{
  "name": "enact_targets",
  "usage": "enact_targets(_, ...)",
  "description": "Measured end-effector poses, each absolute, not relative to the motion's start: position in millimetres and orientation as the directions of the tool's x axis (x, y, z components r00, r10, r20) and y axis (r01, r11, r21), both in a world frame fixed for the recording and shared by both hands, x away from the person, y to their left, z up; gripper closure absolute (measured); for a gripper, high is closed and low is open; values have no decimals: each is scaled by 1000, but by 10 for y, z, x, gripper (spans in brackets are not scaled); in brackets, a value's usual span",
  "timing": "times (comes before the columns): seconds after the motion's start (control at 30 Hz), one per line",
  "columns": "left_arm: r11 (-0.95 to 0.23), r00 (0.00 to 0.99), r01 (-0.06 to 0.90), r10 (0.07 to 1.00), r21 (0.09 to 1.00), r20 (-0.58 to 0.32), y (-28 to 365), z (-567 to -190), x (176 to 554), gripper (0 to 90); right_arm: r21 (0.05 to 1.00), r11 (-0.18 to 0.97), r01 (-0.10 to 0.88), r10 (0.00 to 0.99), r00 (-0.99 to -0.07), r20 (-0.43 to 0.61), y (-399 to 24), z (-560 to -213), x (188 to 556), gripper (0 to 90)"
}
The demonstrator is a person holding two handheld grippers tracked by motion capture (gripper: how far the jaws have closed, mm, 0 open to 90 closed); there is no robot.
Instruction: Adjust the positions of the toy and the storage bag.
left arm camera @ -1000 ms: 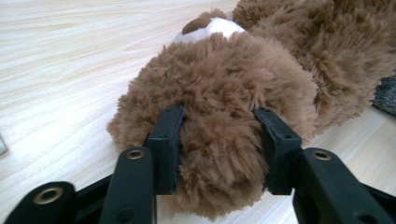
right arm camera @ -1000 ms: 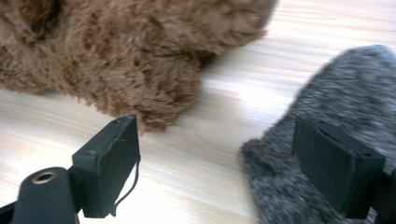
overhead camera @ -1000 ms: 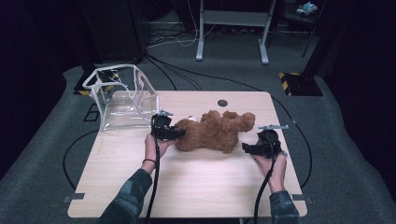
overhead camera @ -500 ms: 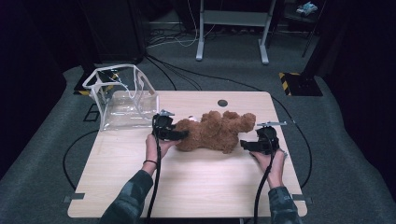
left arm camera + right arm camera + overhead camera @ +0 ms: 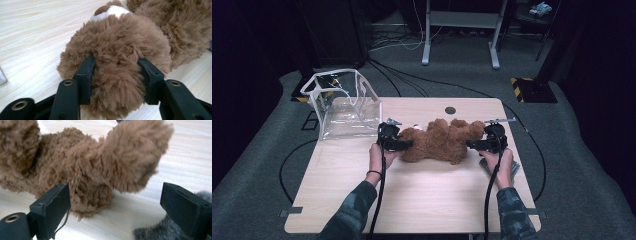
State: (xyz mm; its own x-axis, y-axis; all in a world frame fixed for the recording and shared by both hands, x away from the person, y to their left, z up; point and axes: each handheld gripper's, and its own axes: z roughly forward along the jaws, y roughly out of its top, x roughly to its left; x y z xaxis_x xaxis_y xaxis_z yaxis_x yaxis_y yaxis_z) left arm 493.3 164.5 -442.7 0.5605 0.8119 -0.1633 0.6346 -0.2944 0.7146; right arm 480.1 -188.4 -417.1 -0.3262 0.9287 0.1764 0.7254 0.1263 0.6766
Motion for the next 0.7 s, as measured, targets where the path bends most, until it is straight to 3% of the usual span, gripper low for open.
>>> enact_targets(0.23,-320,576,632,803,706,-152,1665,-4449,4959,555,641,140,755,912,-351,214,-1825,-4188,5005,0)
enact_targets(0.4,-289,548,661,816,692,-182,1670,-4491,4992,365,631,155,760,911,-358,207,-1763,-4266,5098,13)
enact_targets(0.43,-280,544,668,816,689,-196,1686,-4505,5004,312,632,155,759,912,-356,204,-1757,-4276,5112,53)
enact_targets(0.53,-255,536,682,812,685,-231,1716,-4536,5026,280,631,144,762,918,-341,202,-1755,-4300,5135,164)
enact_targets(0.7,-256,552,670,799,697,-238,1684,-4555,5028,431,626,141,767,913,-345,216,-1749,-4335,5142,389)
